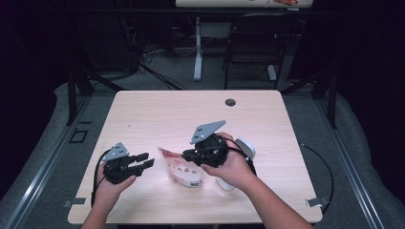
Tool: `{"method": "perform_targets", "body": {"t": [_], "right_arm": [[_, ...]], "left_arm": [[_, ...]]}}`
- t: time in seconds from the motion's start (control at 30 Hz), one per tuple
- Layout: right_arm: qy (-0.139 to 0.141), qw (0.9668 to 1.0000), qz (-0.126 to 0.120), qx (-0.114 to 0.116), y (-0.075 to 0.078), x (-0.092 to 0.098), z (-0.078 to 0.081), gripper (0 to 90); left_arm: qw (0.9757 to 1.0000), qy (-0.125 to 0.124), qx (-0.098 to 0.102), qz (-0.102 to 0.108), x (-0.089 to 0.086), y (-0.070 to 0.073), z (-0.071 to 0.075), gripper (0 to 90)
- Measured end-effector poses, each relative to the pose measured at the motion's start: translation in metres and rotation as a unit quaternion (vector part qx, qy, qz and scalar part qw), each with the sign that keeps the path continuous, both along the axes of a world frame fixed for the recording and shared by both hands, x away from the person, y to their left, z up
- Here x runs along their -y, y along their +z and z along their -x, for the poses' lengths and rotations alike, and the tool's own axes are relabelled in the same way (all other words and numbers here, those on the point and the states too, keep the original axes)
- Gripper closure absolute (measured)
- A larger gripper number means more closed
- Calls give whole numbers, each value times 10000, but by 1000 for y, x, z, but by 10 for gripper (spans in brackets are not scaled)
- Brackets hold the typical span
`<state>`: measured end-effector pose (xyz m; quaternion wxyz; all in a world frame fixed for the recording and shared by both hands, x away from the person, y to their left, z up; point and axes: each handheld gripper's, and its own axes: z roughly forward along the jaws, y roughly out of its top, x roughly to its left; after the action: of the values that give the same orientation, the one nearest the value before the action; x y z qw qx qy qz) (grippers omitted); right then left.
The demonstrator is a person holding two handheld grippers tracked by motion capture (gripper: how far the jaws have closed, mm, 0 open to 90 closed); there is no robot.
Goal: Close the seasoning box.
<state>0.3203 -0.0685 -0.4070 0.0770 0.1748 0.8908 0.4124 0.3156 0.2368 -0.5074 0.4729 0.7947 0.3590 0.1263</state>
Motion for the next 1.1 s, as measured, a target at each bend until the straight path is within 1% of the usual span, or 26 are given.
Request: {"method": "perform_targets", "body": {"t": [0.03, 0.23, 0.33, 0.4, 0.53, 0.57, 0.67, 0.7, 0.77, 0.8, 0.87, 1.03, 1.1], "right_arm": [[-36, 10000, -15, 9, 0, -1, 0, 803], [-111, 9999, 36, 61, 1, -5, 1, 759], [-91, 9999, -4, 81, 3, -9, 2, 756], [-95, 9999, 32, 116, 4, -13, 2, 749], [-103, 9999, 14, 123, 7, -19, 2, 743], [-121, 9998, 33, 135, 8, -24, 2, 741], [-124, 9997, 118, 148, 9, -30, 0, 739], [-108, 9997, 141, 140, 9, -33, -1, 739], [-100, 9998, 132, 139, 9, -35, -1, 736], [-91, 9996, 199, 149, 10, -40, -2, 730], [-93, 9997, 176, 151, 10, -42, -3, 726], [-67, 9992, 355, 150, 12, -55, -7, 731], [-63, 9991, 380, 159, 12, -57, -7, 732]], "left_arm": [[10000, -3, -3, -13, 0, 0, 0, 608], [10000, 15, 1, -10, 0, 0, 0, 607], [10000, 20, -6, 4, 0, -1, -1, 607], [10000, 14, -22, -2, -1, -1, -1, 607], [10000, 15, -25, -4, -1, -1, -1, 607], [10000, 5, -25, 7, -1, -1, -1, 607], [10000, -12, -22, 38, -2, -1, -1, 608], [10000, -19, -64, 65, -2, -1, -2, 609], [9999, -32, -87, 79, -2, -1, -2, 612], [9999, -36, -87, 67, -3, -1, -2, 613], [9999, -51, -98, 68, -3, -1, -2, 613], [9999, -81, -134, 61, -3, -1, -3, 609], [9999, -80, -131, 59, -3, -1, -3, 608]]}}
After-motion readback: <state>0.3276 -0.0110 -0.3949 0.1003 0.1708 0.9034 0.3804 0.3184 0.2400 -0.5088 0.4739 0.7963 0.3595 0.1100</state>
